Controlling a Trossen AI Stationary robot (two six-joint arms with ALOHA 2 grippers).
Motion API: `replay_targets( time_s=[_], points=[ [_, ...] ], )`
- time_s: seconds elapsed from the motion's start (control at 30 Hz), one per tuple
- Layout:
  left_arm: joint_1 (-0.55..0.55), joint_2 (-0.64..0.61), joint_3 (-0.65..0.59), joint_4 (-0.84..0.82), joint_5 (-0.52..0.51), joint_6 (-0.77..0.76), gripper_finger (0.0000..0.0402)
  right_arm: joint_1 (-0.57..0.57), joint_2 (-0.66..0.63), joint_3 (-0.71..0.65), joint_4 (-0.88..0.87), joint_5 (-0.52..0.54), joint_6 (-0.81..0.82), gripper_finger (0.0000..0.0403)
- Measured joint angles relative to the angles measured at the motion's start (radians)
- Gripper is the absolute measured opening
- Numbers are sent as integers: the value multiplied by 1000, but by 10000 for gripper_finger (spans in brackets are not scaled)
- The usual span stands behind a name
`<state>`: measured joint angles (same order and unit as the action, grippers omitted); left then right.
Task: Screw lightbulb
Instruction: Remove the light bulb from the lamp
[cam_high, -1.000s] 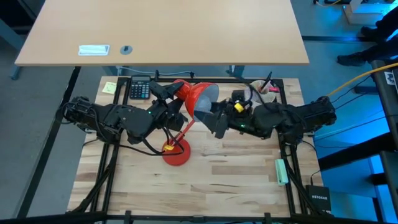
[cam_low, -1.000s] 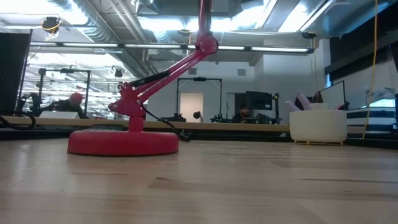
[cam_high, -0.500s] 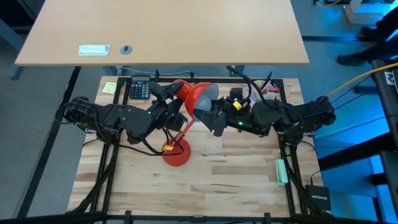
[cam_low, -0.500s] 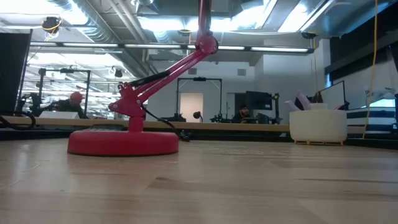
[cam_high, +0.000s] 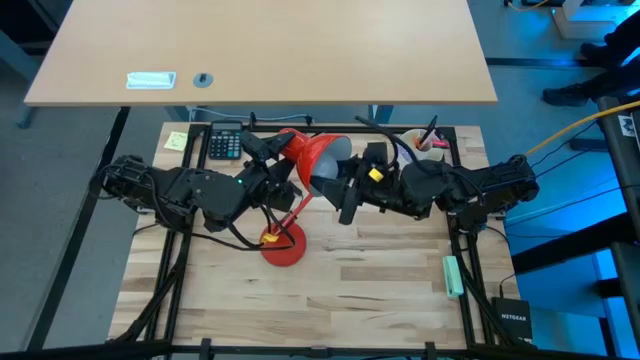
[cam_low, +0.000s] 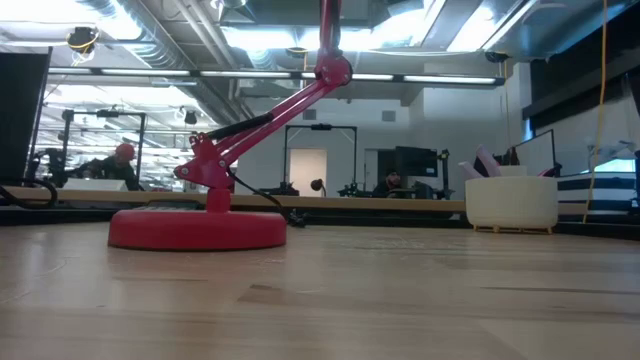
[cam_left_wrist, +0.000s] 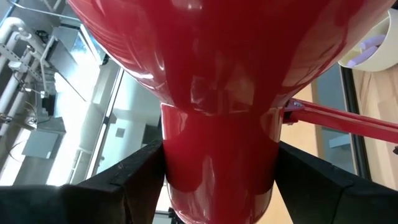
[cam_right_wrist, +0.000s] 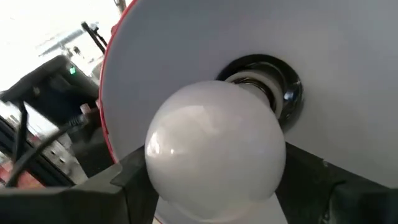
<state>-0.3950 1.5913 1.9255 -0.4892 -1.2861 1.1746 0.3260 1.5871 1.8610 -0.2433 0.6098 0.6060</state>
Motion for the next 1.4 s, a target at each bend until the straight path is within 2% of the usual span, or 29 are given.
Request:
replay_targets(
  time_s=[0.17,0.47,0.8,0.87,1.03,1.13,1.3,1.4],
  points=[
    [0,0,0,0,-1,3,262,0,0,0,0,1,-206,277],
    [0,0,0,0,3,8,262,1,0,0,6,10,-840,294],
    [0,0,0,-1,0,20,262,1,-3,2,-42,133,-1544,295],
    [0,0,0,-1,-1,19,262,1,-3,2,-38,133,-1606,295],
    [0,0,0,-3,0,15,262,1,-3,2,-44,107,-1637,296],
    [0,0,0,-3,0,16,262,1,-3,2,-45,145,-1811,296],
    [1,0,0,-3,-3,34,262,1,-3,3,-49,200,-2207,296],
    [1,0,0,-3,-1,34,262,1,-4,3,-51,197,-2243,295]
  ],
)
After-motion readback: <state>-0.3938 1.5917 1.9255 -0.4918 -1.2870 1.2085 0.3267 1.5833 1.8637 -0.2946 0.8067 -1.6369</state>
